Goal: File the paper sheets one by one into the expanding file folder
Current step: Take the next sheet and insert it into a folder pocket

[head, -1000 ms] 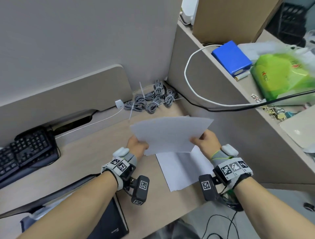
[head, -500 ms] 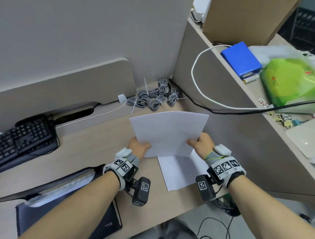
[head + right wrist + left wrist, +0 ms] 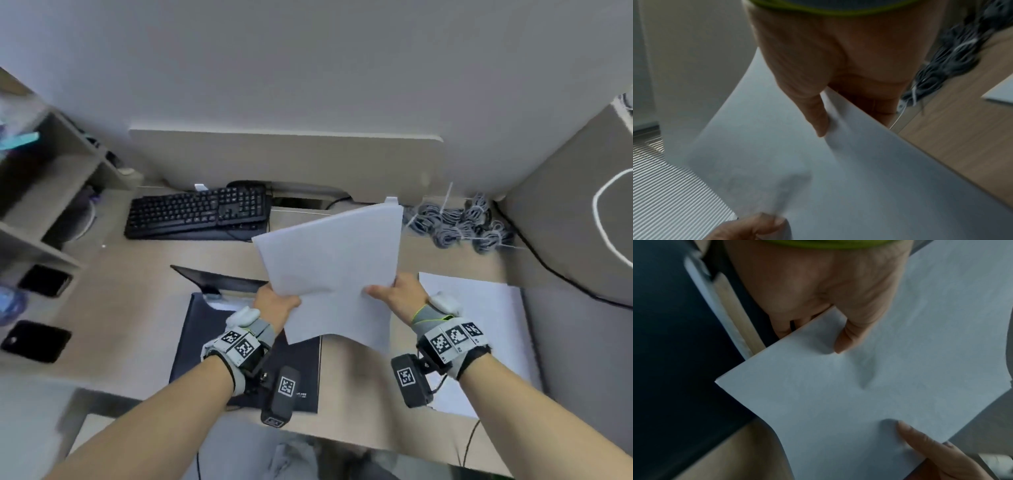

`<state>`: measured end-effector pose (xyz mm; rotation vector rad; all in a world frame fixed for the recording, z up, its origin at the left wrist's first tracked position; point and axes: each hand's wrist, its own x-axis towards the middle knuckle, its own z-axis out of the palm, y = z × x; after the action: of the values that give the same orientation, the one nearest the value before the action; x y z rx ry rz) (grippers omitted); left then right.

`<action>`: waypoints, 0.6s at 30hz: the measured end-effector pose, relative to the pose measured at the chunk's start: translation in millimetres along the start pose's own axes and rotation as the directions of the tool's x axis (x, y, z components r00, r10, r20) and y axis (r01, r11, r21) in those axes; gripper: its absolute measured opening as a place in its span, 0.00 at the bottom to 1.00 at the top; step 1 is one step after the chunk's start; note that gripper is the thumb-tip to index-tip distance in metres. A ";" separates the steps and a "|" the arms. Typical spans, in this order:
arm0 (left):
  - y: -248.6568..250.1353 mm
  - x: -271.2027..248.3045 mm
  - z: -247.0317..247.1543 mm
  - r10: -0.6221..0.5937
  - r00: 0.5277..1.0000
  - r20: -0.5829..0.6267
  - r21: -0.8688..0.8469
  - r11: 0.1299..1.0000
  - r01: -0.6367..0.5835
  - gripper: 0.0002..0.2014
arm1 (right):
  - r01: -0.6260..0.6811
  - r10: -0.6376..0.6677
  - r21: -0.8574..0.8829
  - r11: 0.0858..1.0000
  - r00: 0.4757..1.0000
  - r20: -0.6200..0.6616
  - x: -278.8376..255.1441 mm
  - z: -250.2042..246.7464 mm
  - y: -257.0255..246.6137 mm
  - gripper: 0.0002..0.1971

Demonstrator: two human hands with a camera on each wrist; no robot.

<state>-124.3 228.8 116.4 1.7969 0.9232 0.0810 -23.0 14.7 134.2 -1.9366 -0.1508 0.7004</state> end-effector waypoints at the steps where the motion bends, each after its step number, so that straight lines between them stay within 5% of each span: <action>1: -8.3 4.4 -16.6 -0.006 1.000 -0.023 -0.035 0.999 0.005 0.08 | 0.001 -0.001 -0.021 1.000 1.000 0.024 3.9 20.1 -9.2 0.10; 5: -40.6 23.2 -54.3 -0.096 0.995 -0.002 -0.090 0.991 0.095 0.12 | 0.007 0.006 -0.229 0.973 0.998 0.057 18.3 69.3 -27.5 0.08; 11: -100.3 84.5 -113.1 -0.147 0.975 0.164 0.192 0.975 0.114 0.07 | 0.173 -0.133 -0.477 0.862 0.984 0.116 39.1 135.2 -55.1 0.08; 15: -124.7 112.2 -135.5 -0.111 0.963 0.247 0.416 0.909 -0.002 0.11 | 0.144 -0.093 -0.625 0.767 0.989 0.114 48.2 162.6 -62.5 0.04; 18: -130.4 125.6 -142.7 -0.066 0.912 0.404 0.635 0.738 -0.228 0.17 | 0.117 -0.068 -0.683 0.721 0.993 0.097 52.7 172.7 -68.9 0.03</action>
<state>-173.9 434.7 25.4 2.4007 0.5920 -0.6360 -58.2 204.2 119.7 -2.5961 -0.6262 0.6958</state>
